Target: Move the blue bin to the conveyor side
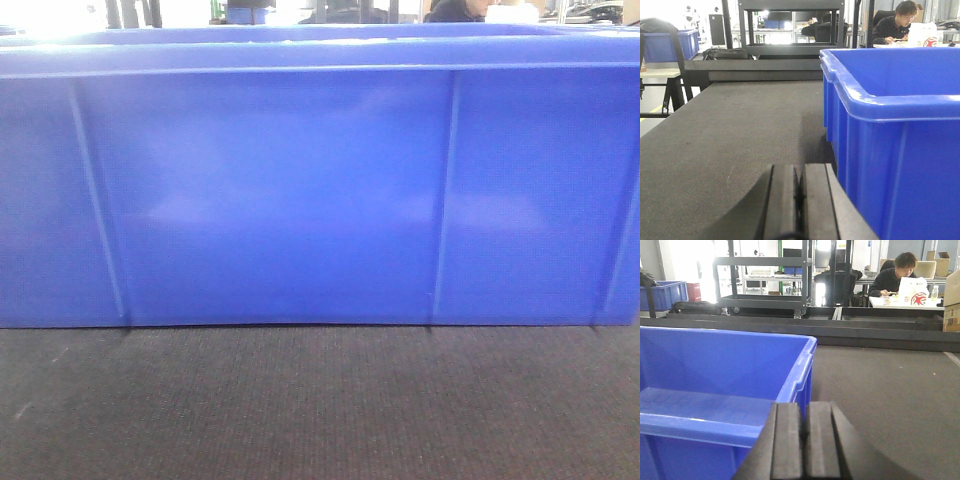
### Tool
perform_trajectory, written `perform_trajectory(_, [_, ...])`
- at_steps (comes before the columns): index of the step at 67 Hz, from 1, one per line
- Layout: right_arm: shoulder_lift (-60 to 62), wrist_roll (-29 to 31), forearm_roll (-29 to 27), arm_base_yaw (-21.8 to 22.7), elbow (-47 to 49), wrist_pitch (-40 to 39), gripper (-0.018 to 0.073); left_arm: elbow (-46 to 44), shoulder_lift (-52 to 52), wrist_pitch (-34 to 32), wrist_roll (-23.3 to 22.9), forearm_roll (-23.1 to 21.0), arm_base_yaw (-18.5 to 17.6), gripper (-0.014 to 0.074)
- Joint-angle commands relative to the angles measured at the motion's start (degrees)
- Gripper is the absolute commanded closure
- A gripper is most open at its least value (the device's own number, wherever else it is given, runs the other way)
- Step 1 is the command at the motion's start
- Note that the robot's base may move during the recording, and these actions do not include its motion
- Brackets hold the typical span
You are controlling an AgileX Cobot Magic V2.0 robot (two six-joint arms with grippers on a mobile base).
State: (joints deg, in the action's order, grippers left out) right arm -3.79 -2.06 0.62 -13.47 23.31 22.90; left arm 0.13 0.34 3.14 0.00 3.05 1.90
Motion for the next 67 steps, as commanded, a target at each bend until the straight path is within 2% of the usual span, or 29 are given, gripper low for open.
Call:
perform_trajectory(1, [0.4,0.1,0.5,0.1,-0.2,-1.5,0.0645,-0.1,-0.3,-1.5,0.0,-0.2,0.2,0.0613])
perform_trajectory(50, [0.4,0.1,0.5,0.3,-0.2,-2.0,0.0645,-0.1,-0.3,-1.5,0.0,-0.2,0.2,0.0613])
perform_trajectory(56, [0.4,1.5,-0.2,2.4,-0.7,-2.1,0.0645,-0.1,-0.3,-1.5,0.0,-0.2,0.2,0.0613])
perform_trajectory(63, [0.4,7.1,-4.4,5.9,-3.4,-3.7,0.0645,-0.1,-0.3,-1.5,0.0,-0.2,0.2,0.0613])
perform_trajectory(67, [0.5,7.9,-5.7,7.9,-6.1,-6.2,0.0645,-0.1,-0.3,-1.5,0.0,-0.2,0.2,0.0613])
